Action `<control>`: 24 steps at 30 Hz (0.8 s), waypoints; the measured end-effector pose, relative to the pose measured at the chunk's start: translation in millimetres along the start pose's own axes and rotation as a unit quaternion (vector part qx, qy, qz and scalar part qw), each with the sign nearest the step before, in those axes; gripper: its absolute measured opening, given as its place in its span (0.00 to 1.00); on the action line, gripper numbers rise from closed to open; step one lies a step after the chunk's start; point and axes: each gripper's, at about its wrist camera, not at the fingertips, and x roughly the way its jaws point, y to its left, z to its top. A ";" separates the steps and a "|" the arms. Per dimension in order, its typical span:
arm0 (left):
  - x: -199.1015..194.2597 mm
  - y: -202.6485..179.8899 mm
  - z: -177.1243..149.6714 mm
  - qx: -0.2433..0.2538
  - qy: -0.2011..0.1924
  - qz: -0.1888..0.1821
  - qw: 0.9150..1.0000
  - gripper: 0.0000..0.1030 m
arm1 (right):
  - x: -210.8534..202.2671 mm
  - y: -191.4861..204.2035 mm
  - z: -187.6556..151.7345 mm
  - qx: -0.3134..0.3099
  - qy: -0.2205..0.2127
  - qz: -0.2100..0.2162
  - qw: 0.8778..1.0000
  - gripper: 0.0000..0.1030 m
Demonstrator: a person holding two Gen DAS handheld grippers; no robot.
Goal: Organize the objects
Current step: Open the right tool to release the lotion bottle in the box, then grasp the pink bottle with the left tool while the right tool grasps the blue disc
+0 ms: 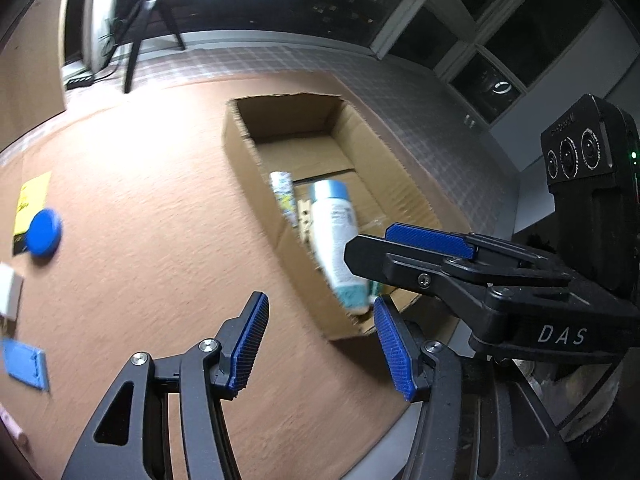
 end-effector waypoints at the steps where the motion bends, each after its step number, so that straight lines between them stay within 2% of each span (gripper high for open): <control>1: -3.6 4.2 -2.8 -0.004 -0.001 0.003 1.000 0.57 | 3.1 4.5 -1.1 -0.002 0.003 0.004 1.000 0.52; 13: -53.2 75.2 -54.2 -0.065 -0.015 0.048 0.997 0.57 | 46.1 61.2 -14.3 -0.039 0.044 0.030 0.998 0.52; 18: -74.9 118.0 -84.3 -0.113 -0.018 0.080 0.990 0.57 | 62.0 81.0 -16.5 -0.055 0.057 0.034 0.996 0.52; 24: -109.5 168.8 -120.0 -0.172 -0.032 0.114 0.978 0.56 | 78.2 102.1 -13.4 -0.075 0.064 0.032 0.995 0.54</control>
